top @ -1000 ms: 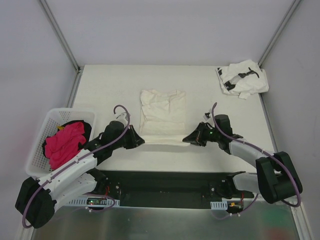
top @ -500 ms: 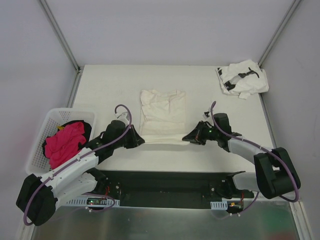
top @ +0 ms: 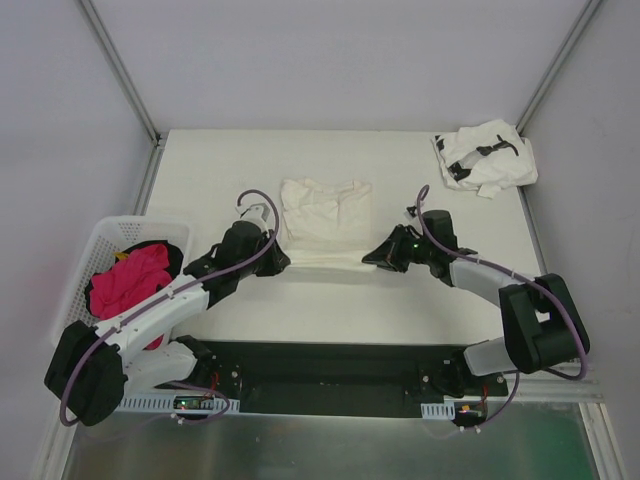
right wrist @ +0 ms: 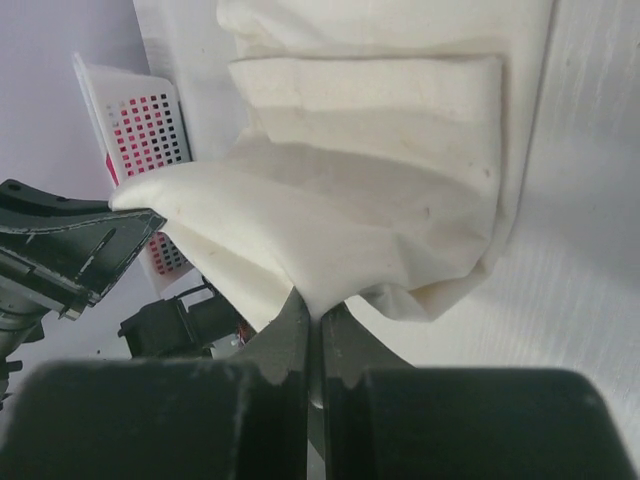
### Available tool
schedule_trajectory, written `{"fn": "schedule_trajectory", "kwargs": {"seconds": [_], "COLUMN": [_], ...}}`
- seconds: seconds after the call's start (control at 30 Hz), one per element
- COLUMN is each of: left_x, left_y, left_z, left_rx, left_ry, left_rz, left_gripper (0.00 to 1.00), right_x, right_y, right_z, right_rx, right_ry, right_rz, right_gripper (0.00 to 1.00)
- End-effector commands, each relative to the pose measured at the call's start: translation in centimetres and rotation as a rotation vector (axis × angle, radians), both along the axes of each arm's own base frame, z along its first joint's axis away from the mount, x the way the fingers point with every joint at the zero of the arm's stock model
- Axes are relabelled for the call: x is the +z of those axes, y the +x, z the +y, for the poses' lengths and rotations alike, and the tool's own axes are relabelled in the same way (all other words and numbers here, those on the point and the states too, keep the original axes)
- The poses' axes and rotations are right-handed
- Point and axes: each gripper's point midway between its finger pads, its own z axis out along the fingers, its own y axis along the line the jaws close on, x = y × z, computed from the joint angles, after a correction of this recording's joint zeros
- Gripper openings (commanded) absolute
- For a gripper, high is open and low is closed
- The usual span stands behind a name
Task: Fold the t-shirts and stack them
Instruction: Fold the long partially folded tshirt into a neat square
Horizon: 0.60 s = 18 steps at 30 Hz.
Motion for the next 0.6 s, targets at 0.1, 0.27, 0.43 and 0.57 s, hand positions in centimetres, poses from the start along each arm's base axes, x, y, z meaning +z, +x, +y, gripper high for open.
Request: {"fn": "schedule_trajectory", "kwargs": {"seconds": [0.1, 0.27, 0.43, 0.57], "left_x": [1.1, 1.5, 2.0, 2.7], "left_y": [4.2, 5.4, 6.5, 7.5], "left_z": [1.8, 1.9, 2.2, 2.8], "left_rx": [0.086, 0.094, 0.114, 0.133], "left_ry": [0.126, 0.14, 0.143, 0.139], "left_rz": [-0.089, -0.1, -0.109, -0.124], "left_gripper": [0.0, 0.0, 0.0, 0.0], "right_x": [0.6, 1.8, 2.4, 3.0], "right_y": [5.2, 7.7, 9.3, 10.5], "right_z": [-1.5, -1.3, -1.1, -1.0], "right_rx": [-0.116, -0.119, -0.126, -0.133], "right_ry": [-0.052, -0.038, -0.033, -0.023], "right_rz": [-0.099, -0.129, -0.143, -0.157], "right_gripper": [0.01, 0.01, 0.01, 0.01]}}
